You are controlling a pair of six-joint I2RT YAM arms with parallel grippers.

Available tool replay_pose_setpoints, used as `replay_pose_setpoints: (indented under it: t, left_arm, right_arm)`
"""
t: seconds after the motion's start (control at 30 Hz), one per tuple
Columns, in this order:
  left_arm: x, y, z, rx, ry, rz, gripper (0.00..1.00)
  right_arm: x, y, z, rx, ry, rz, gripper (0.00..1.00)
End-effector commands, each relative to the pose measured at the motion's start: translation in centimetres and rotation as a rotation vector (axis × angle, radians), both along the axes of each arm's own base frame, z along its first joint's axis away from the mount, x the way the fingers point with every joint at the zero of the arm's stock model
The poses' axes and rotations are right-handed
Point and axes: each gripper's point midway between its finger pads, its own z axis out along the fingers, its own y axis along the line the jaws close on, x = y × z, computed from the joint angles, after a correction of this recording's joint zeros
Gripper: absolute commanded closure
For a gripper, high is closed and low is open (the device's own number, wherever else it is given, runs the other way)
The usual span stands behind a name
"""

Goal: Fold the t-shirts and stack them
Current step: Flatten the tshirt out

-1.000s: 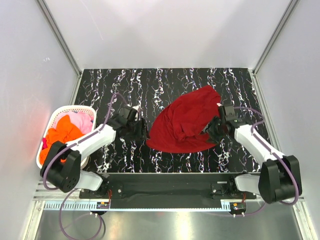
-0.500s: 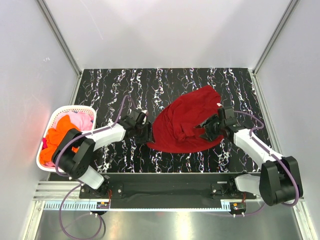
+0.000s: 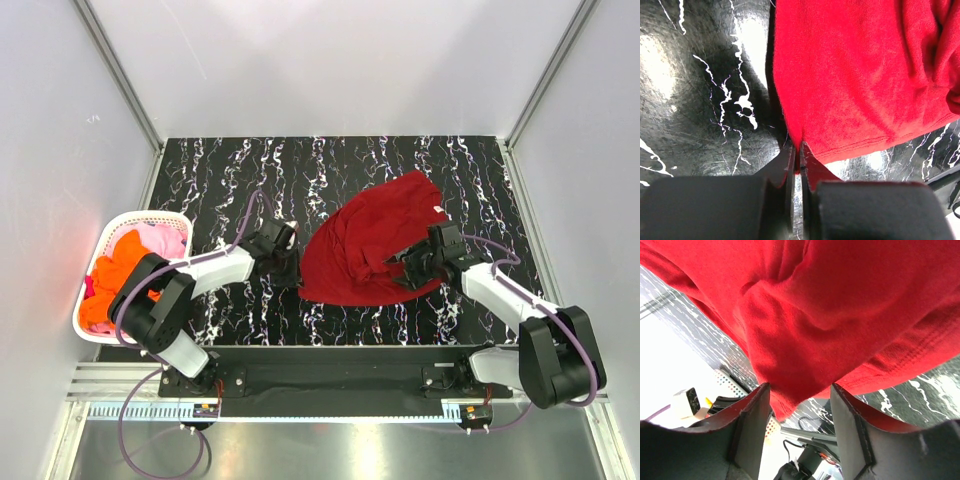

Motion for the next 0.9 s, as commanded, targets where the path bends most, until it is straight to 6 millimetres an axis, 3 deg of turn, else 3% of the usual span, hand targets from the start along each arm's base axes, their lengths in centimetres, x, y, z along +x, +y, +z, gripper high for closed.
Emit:
replay_pose_setpoints:
  t: [0.0, 0.07, 0.17, 0.23, 0.27, 0.33, 0.37, 0.47, 0.6, 0.67, 0.7, 0.87]
  left_arm:
    - [1.9, -1.4, 1.7, -0.042, -0.073, -0.012, 0.98]
    - [1.9, -1.5, 1.7, -0.044, -0.072, -0.016, 1.00]
    - [2.0, -1.4, 1.9, -0.042, -0.077, -0.013, 1.00]
    - [2.7, -0.4, 2.6, 0.018, -0.101, 0.012, 1.00]
    - [2.8, 0.9, 2.5, 0.080, -0.100, 0.040, 1.00]
    - [4.0, 1.9, 4.2, 0.108, -0.146, 0.064, 1.00]
    - [4.2, 2.4, 4.7, 0.120, -0.151, 0.071, 1.00]
    - [6.1, 6.1, 6.5, 0.223, -0.207, 0.159, 1.00]
    - [9.8, 8.8, 9.0, 0.218, -0.247, 0.257, 1.00]
    - [11.8, 10.4, 9.6, 0.236, -0.264, 0.303, 1.00]
    - [13.4, 10.2, 10.2, 0.220, -0.270, 0.308, 1.00]
    - [19.0, 12.2, 11.8, 0.249, -0.313, 0.385, 1.00]
  right_arm:
    - [1.4, 0.5, 0.4, 0.023, -0.046, -0.032, 0.43]
    - [1.9, 0.6, 0.6, 0.027, -0.070, -0.033, 0.46]
    - [2.6, 0.4, 1.3, -0.005, -0.114, -0.013, 0.78]
    - [2.7, -1.0, 1.4, -0.098, -0.136, 0.000, 0.97]
    - [2.7, -2.3, 1.9, -0.175, -0.138, -0.019, 1.00]
    - [2.8, -4.2, 2.7, -0.280, -0.165, 0.001, 1.00]
    - [1.9, -5.5, 2.2, -0.342, -0.124, 0.002, 1.00]
    - [1.4, -9.9, 2.3, -0.495, -0.098, -0.021, 1.00]
    - [0.4, -14.8, 2.0, -0.601, -0.035, -0.042, 1.00]
    - [0.3, -16.2, 2.5, -0.628, -0.033, -0.064, 1.00]
    - [0.3, -17.3, 2.9, -0.646, -0.031, -0.094, 1.00]
    - [0.5, -19.4, 5.0, -0.720, -0.050, -0.126, 1.00]
